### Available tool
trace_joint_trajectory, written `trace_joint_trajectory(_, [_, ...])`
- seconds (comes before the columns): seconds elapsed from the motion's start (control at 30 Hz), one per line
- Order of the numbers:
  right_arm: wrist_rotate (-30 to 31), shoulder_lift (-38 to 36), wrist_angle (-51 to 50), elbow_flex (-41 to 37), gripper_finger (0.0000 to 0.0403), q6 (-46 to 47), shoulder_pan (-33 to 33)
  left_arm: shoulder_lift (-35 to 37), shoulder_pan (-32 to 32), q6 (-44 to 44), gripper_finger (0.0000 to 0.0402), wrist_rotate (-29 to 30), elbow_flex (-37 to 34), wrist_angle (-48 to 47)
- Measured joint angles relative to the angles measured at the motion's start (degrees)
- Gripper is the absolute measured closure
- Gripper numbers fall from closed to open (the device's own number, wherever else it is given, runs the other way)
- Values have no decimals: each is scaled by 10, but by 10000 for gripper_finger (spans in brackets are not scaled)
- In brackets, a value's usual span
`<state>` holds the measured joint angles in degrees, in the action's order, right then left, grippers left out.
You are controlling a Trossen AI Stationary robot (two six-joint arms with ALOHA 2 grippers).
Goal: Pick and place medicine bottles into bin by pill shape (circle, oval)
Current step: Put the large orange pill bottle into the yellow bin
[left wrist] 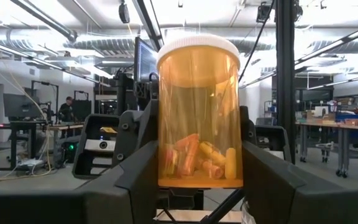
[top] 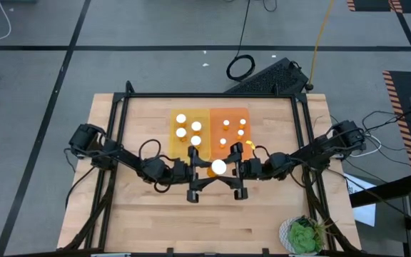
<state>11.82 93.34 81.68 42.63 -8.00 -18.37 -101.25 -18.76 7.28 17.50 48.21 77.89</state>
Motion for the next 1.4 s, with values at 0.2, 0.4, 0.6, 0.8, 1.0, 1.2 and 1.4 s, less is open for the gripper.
trace_joint_trajectory(0.2, [0,8,4,9,200,0,0,1,-2,1,202,0,0,-5])
trace_joint_trajectory(0.4, [0,9,3,9,202,-1,0,1,-6,12,202,4,0,-11])
trace_joint_trajectory(0.6, [0,9,3,9,217,-2,0,1,-6,22,201,5,0,-12])
trace_joint_trajectory(0.8, [1,9,1,9,219,-2,0,-1,-6,28,170,8,0,-20])
trace_joint_trajectory(1.0, [3,8,0,9,220,-2,0,-1,-6,17,108,10,0,-34])
trace_joint_trajectory(1.2, [4,-6,-12,9,220,-2,0,-1,-12,16,52,10,1,-48])
trace_joint_trajectory(1.4, [4,-44,-74,9,221,-2,-10,36,-18,2,33,18,1,-147])
